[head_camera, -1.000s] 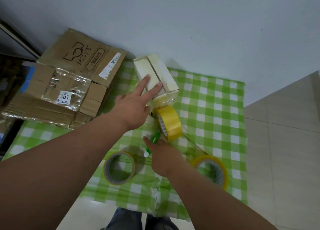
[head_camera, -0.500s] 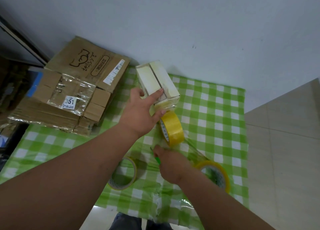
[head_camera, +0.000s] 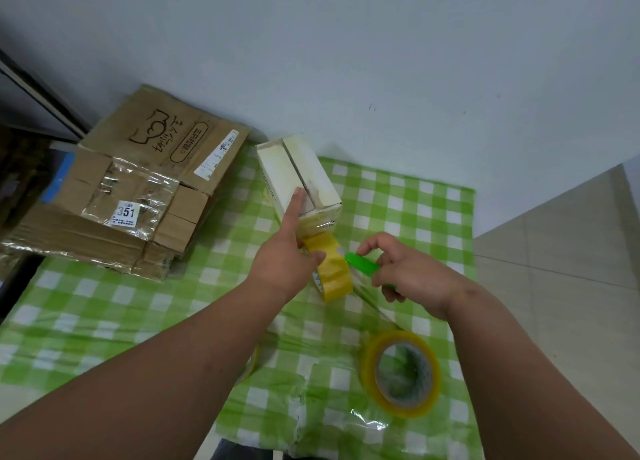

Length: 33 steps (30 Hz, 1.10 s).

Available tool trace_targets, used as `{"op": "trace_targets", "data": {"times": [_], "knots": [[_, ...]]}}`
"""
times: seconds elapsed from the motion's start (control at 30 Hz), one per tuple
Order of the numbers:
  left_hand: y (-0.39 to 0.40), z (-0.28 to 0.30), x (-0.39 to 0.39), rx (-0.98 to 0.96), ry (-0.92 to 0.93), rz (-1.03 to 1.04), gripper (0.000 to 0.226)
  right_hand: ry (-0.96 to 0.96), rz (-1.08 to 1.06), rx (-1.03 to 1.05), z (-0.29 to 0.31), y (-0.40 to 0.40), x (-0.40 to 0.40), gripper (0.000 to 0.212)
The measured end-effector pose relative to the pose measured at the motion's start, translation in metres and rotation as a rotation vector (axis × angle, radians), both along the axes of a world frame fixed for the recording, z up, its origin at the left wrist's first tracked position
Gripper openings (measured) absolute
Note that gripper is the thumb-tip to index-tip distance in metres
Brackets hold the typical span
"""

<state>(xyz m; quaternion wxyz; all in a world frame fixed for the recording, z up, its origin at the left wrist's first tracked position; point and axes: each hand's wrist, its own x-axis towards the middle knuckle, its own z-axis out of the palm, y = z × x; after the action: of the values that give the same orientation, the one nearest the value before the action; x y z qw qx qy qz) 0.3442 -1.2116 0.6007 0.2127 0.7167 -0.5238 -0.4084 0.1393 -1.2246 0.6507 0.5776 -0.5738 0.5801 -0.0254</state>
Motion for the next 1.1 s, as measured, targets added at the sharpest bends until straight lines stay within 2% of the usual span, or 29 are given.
{"op": "trace_targets", "data": {"times": [0.2,0.37,0.57,0.7,0.83,0.93,1.03,1.1], "knots": [[0.004,-0.002,-0.009,-0.012,0.103,0.102,0.122,0.037,0.057,-0.172,-0.009,-0.013,0.019,0.017],[0.008,-0.006,-0.010,-0.014,0.199,0.110,0.132,0.145,0.110,-0.297,-0.017,-0.026,0.025,0.021],[0.011,-0.010,-0.008,-0.046,0.391,0.138,0.129,0.256,0.188,-0.412,-0.014,-0.037,0.032,0.028],[0.014,-0.014,-0.006,-0.018,0.506,0.244,0.129,0.281,0.210,-0.436,-0.013,-0.042,0.034,0.025],[0.017,-0.014,-0.005,-0.012,0.540,0.262,0.124,0.306,0.236,-0.443,-0.012,-0.045,0.037,0.026],[0.018,-0.014,-0.007,-0.011,0.552,0.319,0.107,0.304,0.248,-0.444,-0.012,-0.046,0.039,0.024],[0.017,-0.017,-0.008,0.015,0.586,0.482,0.061,0.279,0.256,-0.419,-0.010,-0.048,0.040,0.022],[0.015,-0.019,-0.008,0.052,0.629,0.547,0.042,0.284,0.269,-0.414,-0.008,-0.051,0.041,0.021]]}}
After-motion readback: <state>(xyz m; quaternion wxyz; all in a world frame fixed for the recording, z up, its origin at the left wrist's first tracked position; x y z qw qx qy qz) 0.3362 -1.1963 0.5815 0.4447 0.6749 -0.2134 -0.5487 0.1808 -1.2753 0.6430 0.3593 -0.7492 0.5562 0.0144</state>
